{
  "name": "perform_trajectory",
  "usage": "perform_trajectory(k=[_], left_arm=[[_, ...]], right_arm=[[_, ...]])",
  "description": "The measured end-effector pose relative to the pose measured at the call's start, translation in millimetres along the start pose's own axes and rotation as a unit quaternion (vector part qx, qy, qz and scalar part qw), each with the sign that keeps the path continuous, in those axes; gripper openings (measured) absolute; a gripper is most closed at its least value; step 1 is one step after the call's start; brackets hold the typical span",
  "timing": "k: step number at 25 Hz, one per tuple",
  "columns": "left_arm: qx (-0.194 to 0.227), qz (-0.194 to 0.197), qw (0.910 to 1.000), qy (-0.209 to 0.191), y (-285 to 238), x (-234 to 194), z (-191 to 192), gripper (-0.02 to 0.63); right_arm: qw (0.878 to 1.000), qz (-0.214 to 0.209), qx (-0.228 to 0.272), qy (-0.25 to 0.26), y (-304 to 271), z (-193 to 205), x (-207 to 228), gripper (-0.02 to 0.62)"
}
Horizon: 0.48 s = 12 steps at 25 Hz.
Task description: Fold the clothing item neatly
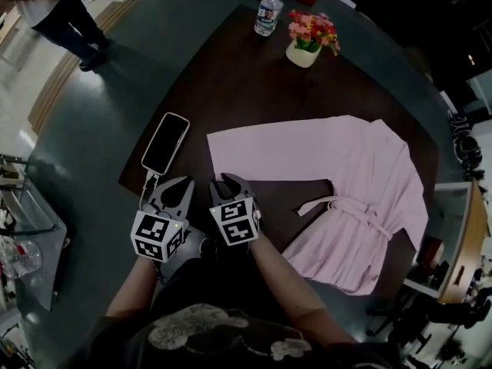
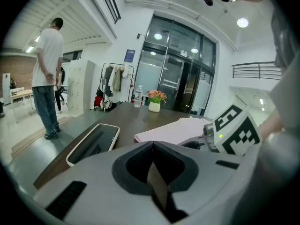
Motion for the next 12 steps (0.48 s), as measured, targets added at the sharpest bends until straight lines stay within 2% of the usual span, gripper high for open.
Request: perform_trajectory(k=[7,12], left_arm=[[0.000,-0.008,0.9999,0.011,1,-6,0,0.011],[0.004,-0.002,0.9999,0.009,9,-6,-1,0.011]], right_arm=[[0.998,0.031,-0.039,0.034,-9,-2,2,0.080],[0.998,0.045,-0.032,0.011,-8,-3,4,0.040]])
Point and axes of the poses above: the fingertips, and each gripper's own axes: y backward along the fingers, x to its right, z out of its underside, the point moved 4 cm from there along y, backward along the fingers, and after that the axes turned 9 degrees about -z, right-handed, at the moved point
